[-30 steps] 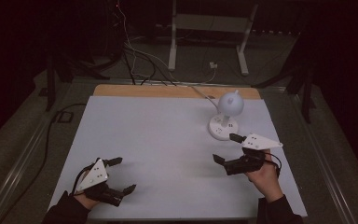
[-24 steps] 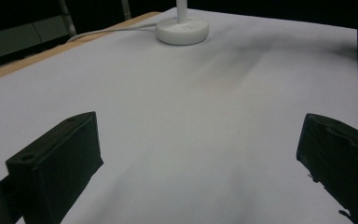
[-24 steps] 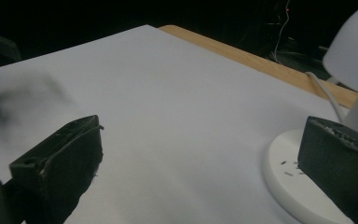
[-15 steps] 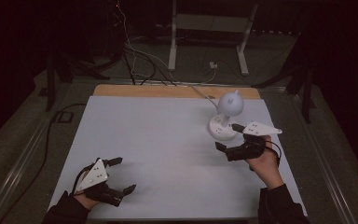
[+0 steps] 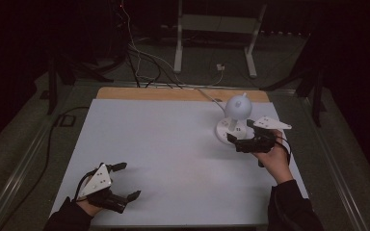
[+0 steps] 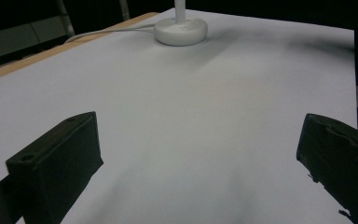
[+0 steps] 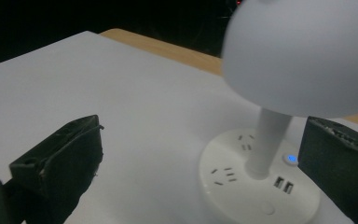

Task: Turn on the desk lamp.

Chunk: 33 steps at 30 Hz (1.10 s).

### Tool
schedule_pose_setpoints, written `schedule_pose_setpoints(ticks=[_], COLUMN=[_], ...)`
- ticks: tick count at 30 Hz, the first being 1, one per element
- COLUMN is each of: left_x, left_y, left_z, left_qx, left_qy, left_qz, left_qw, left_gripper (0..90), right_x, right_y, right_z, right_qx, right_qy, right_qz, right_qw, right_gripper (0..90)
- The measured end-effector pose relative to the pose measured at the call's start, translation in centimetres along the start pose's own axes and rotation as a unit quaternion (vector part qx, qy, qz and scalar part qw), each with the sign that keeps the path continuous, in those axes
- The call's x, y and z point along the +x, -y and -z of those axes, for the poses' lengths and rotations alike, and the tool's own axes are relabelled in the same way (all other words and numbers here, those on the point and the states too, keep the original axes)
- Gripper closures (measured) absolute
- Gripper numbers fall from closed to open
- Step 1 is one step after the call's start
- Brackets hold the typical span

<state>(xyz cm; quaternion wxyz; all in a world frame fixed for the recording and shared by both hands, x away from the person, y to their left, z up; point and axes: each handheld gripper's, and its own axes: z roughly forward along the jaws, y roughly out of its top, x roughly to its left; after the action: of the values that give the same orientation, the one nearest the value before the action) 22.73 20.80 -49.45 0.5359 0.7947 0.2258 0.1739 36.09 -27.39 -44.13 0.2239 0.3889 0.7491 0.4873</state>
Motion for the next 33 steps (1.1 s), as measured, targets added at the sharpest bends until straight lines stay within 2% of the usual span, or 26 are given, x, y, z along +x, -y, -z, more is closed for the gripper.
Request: schedule_pose_setpoints(ticks=[5,7,10,12,17,19,21,22,23,25,28,31,33], left_x=[0.0,0.0,0.0,0.0,0.0,0.0,0.0,0.0,0.0,0.0,0.0,0.0,0.0], left_y=[0.0,0.0,0.0,0.0,0.0,0.0,0.0,0.0,0.0,0.0,0.0,0.0,0.0], left_z=[0.0,0.0,0.0,0.0,0.0,0.0,-0.1,-0.1,-0.1,-0.1,-0.1,-0.1,-0.1], left_qx=[0.000,-0.001,0.000,0.000,0.000,0.000,0.000,0.000,-0.001,0.000,0.000,0.000,-0.001], left_qy=[0.001,0.001,0.002,0.001,0.001,0.002,0.001,0.001,0.001,0.001,0.001,0.001,0.002], left_qz=[0.000,0.000,0.000,0.000,0.001,0.001,0.002,0.002,0.002,0.002,0.003,0.003,0.003], left_qw=[1.0000,1.0000,1.0000,1.0000,1.0000,1.0000,1.0000,1.0000,1.0000,1.0000,1.0000,1.0000,1.0000], left_gripper=[0.3,0.3,0.3,0.3,0.3,0.3,0.3,0.3,0.3,0.3,0.3,0.3,0.3], right_x=[-0.8,-1.0,-1.3,-1.8,-2.4,-2.7,-2.8,-2.8,-3.0,-3.1,-3.2,-3.4,-3.6], right_y=[0.3,0.4,0.5,0.8,1.3,1.5,1.7,1.7,1.8,2.0,2.3,2.4,2.6], right_z=[-0.8,-1.0,-1.2,-1.5,-1.9,-2.1,-2.3,-2.3,-2.4,-2.6,-2.8,-3.0,-3.1], right_qx=[0.004,0.010,0.011,0.017,0.029,0.034,0.040,0.040,0.045,0.049,0.059,0.061,0.066], right_qy=[0.018,0.025,0.031,0.037,0.051,0.057,0.065,0.065,0.071,0.076,0.081,0.084,0.092], right_qz=[-0.005,-0.006,-0.007,-0.018,-0.034,-0.034,-0.035,-0.035,-0.037,-0.039,-0.035,-0.038,-0.041], right_qw=[0.9998,0.9996,0.9994,0.9990,0.9977,0.9972,0.9965,0.9965,0.9958,0.9951,0.9943,0.9939,0.9927], right_gripper=[0.0,5.7,5.9,8.8,24.5,29.2,38.0,38.0,44.6,51.1,58.4,62.0,68.2])
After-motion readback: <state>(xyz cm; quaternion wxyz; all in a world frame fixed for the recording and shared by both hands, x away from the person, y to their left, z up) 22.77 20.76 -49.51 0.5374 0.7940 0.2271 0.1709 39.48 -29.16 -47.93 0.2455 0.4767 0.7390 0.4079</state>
